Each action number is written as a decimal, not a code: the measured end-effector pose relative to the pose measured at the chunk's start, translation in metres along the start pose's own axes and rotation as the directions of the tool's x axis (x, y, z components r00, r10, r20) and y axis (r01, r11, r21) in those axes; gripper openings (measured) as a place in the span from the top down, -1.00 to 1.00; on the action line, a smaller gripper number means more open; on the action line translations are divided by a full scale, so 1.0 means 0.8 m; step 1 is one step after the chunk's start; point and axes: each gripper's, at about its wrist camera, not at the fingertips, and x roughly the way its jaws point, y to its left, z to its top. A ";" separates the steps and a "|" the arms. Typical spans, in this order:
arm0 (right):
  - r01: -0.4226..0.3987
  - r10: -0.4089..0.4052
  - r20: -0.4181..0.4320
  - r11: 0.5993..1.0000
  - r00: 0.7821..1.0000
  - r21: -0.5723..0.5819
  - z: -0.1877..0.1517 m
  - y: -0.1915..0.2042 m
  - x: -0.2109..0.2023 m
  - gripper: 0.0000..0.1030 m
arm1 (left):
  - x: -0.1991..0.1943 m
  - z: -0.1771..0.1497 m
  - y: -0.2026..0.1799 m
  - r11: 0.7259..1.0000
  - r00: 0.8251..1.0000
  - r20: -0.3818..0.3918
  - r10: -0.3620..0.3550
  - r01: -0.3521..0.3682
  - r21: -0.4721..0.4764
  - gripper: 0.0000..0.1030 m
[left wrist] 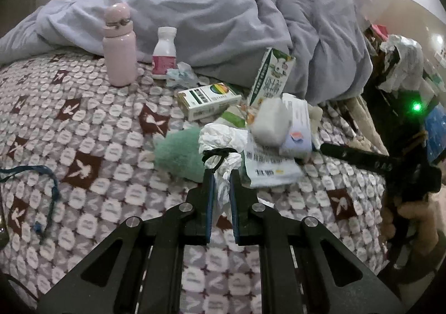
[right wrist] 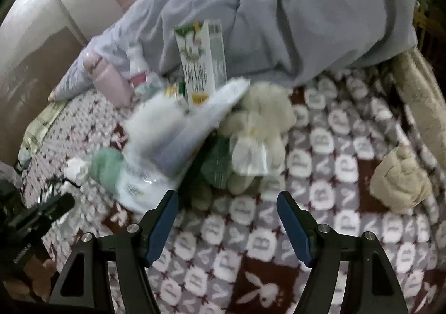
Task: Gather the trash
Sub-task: 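Grasp the crumpled tissue with the left gripper while the right gripper grasps the white foam block, then carry both items to the white bucket and open both grippers over it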
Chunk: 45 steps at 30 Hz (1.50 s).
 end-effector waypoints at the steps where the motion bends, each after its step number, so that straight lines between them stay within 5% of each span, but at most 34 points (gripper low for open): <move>1: -0.010 0.009 0.018 1.000 1.000 0.008 0.006 0.000 -0.005 -0.39 | -0.001 0.001 0.001 1.000 1.000 0.003 -0.002 0.002 -0.002 0.84; 5: -0.044 0.044 0.019 0.999 0.999 0.017 0.030 0.010 0.001 -0.39 | -0.002 0.005 -0.003 1.000 1.000 0.015 -0.012 0.012 -0.002 0.84; 12: 0.022 -0.022 0.005 0.999 1.000 -0.050 0.056 0.040 0.024 -0.25 | -0.002 0.005 -0.005 1.000 1.000 0.018 -0.013 0.013 0.003 0.84; 16: -0.050 0.052 0.018 0.993 0.998 -0.108 0.060 0.064 0.020 -0.26 | -0.002 0.006 0.002 1.000 1.000 0.020 -0.008 0.008 -0.006 0.84; 25: -0.037 0.012 -0.084 0.951 0.996 -0.306 0.058 0.114 0.084 -0.53 | -0.008 0.003 0.022 0.999 1.000 0.016 0.008 -0.007 -0.036 0.84; 26: -0.026 0.000 -0.085 0.951 0.996 -0.307 0.057 0.113 0.089 -0.38 | -0.008 0.003 0.023 0.999 1.000 0.016 0.009 -0.008 -0.042 0.84; 27: -0.022 0.003 -0.065 0.955 0.998 -0.297 0.055 0.110 0.088 0.07 | -0.009 0.003 0.024 0.999 1.000 0.017 0.009 -0.008 -0.045 0.84; 28: -0.034 0.017 -0.065 0.960 0.998 -0.277 0.055 0.105 0.086 0.16 | -0.010 0.002 0.024 0.999 1.000 0.017 0.007 -0.007 -0.047 0.84; 38: -0.086 0.106 0.065 0.961 0.992 -0.264 0.033 0.088 -0.009 0.25 | -0.021 0.009 -0.016 0.999 0.998 0.039 -0.044 0.045 -0.014 0.84; 45: -0.037 0.061 0.092 0.970 0.994 -0.241 -0.006 0.050 -0.062 0.25 | -0.017 0.008 -0.079 0.994 0.995 0.023 -0.100 0.099 0.047 0.84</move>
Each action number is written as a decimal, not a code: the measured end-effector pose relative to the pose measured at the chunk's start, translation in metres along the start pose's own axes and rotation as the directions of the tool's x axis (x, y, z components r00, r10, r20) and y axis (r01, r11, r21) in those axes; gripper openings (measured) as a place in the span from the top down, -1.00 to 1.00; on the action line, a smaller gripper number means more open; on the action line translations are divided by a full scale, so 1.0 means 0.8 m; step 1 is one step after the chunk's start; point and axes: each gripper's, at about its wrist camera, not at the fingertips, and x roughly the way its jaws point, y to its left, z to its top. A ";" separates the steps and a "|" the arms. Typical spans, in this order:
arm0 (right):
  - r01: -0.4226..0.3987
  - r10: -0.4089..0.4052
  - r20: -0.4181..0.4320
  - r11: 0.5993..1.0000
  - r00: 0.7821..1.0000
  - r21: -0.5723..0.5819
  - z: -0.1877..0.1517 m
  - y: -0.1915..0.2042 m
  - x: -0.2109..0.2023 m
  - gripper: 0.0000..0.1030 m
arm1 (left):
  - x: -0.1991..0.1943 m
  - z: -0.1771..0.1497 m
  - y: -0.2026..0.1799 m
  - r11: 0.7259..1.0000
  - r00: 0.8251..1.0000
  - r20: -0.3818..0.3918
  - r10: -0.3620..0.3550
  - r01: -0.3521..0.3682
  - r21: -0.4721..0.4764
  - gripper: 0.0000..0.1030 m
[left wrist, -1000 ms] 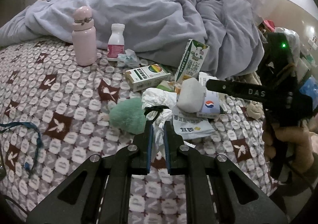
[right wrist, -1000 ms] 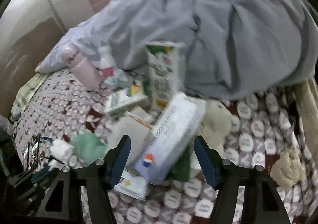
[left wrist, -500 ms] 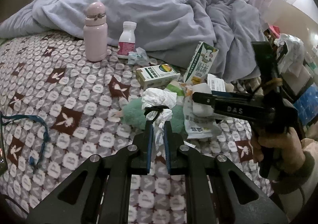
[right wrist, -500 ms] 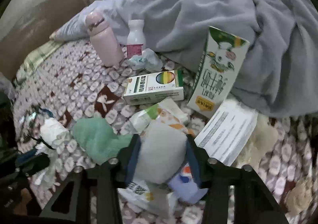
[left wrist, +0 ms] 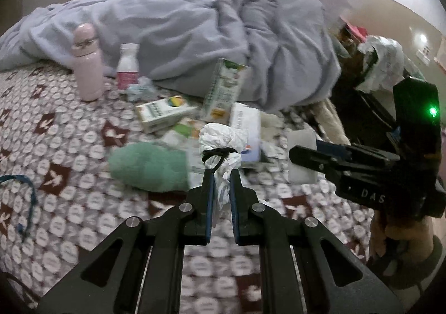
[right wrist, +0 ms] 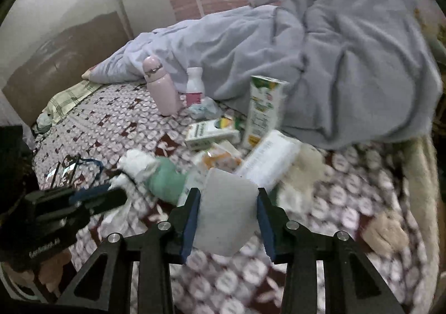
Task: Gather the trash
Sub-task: 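Carry both items to the white bucket and open both grippers over it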
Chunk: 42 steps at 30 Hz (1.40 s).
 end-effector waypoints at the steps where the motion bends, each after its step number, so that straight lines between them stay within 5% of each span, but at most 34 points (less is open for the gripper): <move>1: 0.010 -0.010 0.002 1.000 1.000 0.013 -0.006 -0.007 -0.007 0.25 | 0.003 -0.001 -0.010 1.000 1.000 -0.004 -0.006 0.006 0.012 0.84; 24: 0.258 -0.276 0.036 0.932 0.961 0.253 -0.114 -0.184 -0.173 0.25 | 0.066 -0.009 -0.229 0.958 0.988 -0.089 -0.122 0.141 0.251 0.84; 36: 0.354 -0.391 0.020 0.853 0.920 0.384 -0.169 -0.263 -0.240 0.25 | 0.093 -0.021 -0.337 0.904 0.958 -0.170 -0.229 0.274 0.328 0.84; 42: 0.407 -0.451 -0.009 0.795 0.892 0.449 -0.203 -0.305 -0.270 0.25 | 0.111 -0.026 -0.393 0.870 0.924 -0.237 -0.301 0.368 0.328 0.84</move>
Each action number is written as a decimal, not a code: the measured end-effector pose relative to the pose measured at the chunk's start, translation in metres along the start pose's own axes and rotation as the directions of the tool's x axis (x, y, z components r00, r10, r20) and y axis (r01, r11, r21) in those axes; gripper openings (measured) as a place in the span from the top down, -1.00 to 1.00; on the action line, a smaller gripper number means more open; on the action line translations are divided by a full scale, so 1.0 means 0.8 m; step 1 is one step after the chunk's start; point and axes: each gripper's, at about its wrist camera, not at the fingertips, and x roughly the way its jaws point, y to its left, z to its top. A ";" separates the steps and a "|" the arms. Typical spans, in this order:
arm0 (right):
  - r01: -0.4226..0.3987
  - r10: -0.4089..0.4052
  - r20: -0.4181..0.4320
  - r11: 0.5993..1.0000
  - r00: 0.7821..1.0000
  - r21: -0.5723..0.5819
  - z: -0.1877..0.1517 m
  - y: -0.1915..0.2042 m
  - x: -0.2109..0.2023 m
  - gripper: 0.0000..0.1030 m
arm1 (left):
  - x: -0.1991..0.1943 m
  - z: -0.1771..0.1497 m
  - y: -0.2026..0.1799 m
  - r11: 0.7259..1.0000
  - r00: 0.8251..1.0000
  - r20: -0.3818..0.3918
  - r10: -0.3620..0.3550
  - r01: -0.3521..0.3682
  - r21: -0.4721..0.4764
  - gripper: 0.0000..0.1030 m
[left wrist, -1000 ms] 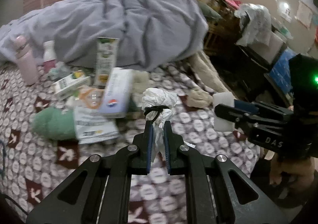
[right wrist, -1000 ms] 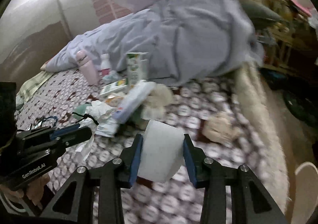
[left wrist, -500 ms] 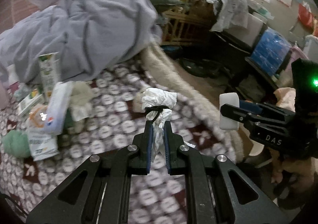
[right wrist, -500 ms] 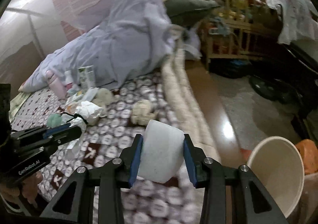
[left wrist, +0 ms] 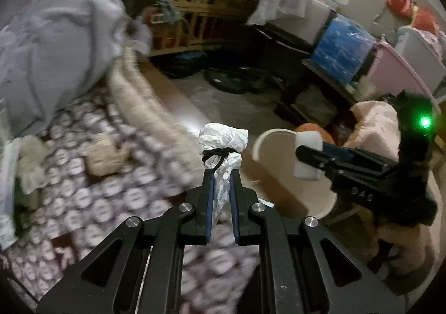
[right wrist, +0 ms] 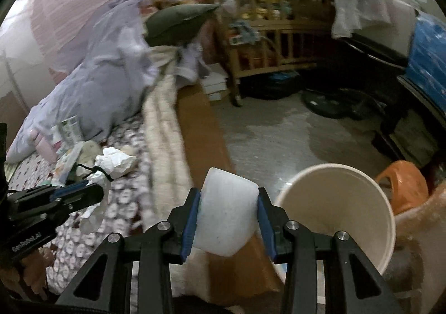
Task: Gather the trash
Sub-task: 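Carry both items to the white bucket and open both grippers over it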
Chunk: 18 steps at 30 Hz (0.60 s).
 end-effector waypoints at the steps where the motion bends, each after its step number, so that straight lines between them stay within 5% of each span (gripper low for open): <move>1: 0.010 -0.010 -0.001 1.000 1.000 0.010 -0.001 -0.008 0.000 0.25 | 0.005 0.003 -0.007 1.000 1.000 -0.004 -0.011 0.011 0.007 0.84; 18: 0.176 -0.165 -0.071 0.964 0.984 0.202 -0.033 -0.150 0.004 0.24 | 0.115 0.041 -0.116 0.979 0.973 -0.148 -0.177 0.189 0.071 0.83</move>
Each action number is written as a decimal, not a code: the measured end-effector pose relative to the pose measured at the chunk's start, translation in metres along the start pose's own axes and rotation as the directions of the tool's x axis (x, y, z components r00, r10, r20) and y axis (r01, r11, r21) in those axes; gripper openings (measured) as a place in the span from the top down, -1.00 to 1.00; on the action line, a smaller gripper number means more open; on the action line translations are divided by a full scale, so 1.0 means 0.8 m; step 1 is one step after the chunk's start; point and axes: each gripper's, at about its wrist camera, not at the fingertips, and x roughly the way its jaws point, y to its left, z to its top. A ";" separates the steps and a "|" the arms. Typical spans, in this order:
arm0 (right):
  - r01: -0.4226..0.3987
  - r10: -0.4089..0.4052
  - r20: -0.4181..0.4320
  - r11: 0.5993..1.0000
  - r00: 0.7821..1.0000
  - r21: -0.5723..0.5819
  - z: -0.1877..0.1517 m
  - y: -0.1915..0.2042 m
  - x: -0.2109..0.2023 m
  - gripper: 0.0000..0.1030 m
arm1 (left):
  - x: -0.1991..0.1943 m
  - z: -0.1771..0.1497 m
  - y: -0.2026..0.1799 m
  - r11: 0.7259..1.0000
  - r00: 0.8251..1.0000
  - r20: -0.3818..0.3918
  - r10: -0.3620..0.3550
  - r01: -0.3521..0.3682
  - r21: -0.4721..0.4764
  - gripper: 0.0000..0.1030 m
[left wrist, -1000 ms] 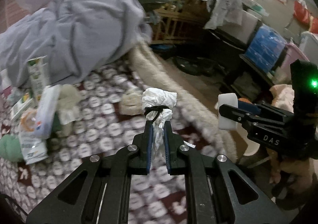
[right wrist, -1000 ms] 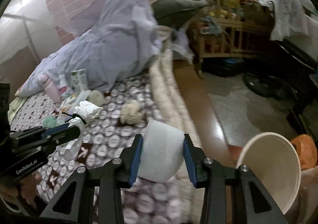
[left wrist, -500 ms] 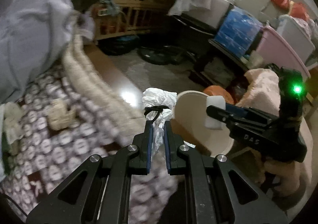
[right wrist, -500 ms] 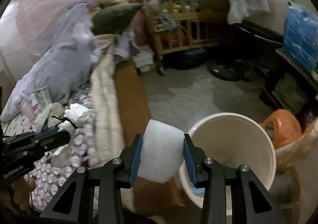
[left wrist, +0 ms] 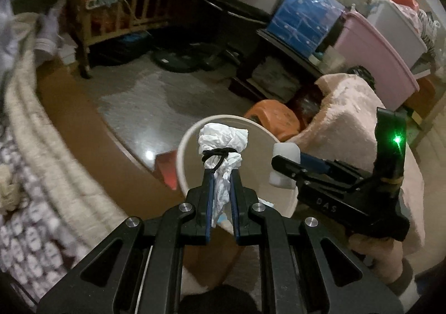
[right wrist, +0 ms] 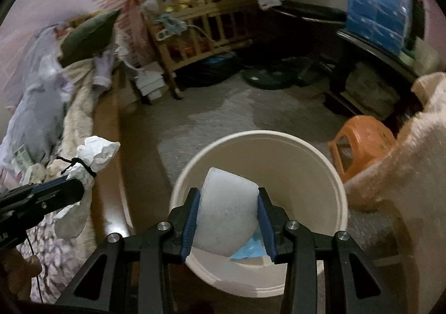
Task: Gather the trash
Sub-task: 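Carry both items to the white bucket and open both grippers over it, then move both tools back to the bed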
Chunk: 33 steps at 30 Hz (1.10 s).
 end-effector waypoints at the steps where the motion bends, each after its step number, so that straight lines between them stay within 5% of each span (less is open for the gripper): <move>1: 0.011 -0.011 0.000 1.000 1.000 0.007 0.000 -0.005 0.001 0.23 | 0.005 0.003 -0.002 1.000 1.000 -0.005 -0.013 0.013 -0.005 0.83; 5: 0.054 -0.054 0.007 0.997 0.998 0.056 0.000 -0.029 -0.001 0.07 | 0.023 0.009 -0.007 0.999 0.999 -0.021 -0.037 0.037 -0.011 0.75; 9: 0.060 -0.060 0.003 0.994 0.998 0.087 0.000 -0.038 0.002 -0.13 | 0.028 0.008 -0.007 0.999 0.998 -0.028 -0.053 0.053 -0.014 0.19; 16: 0.034 -0.033 -0.006 0.994 0.999 0.100 0.001 -0.027 0.006 -0.25 | 0.012 0.001 0.007 0.999 0.999 -0.020 -0.033 0.032 -0.040 0.18; 25: -0.013 0.013 -0.018 0.999 1.000 0.032 0.001 0.023 0.007 -0.25 | -0.037 -0.029 0.038 0.988 0.988 0.032 0.151 -0.150 -0.043 0.18; 33: -0.075 0.075 -0.009 0.996 0.997 -0.057 0.005 0.100 -0.001 -0.26 | -0.104 -0.065 0.095 0.941 0.941 0.080 0.329 -0.320 -0.114 0.18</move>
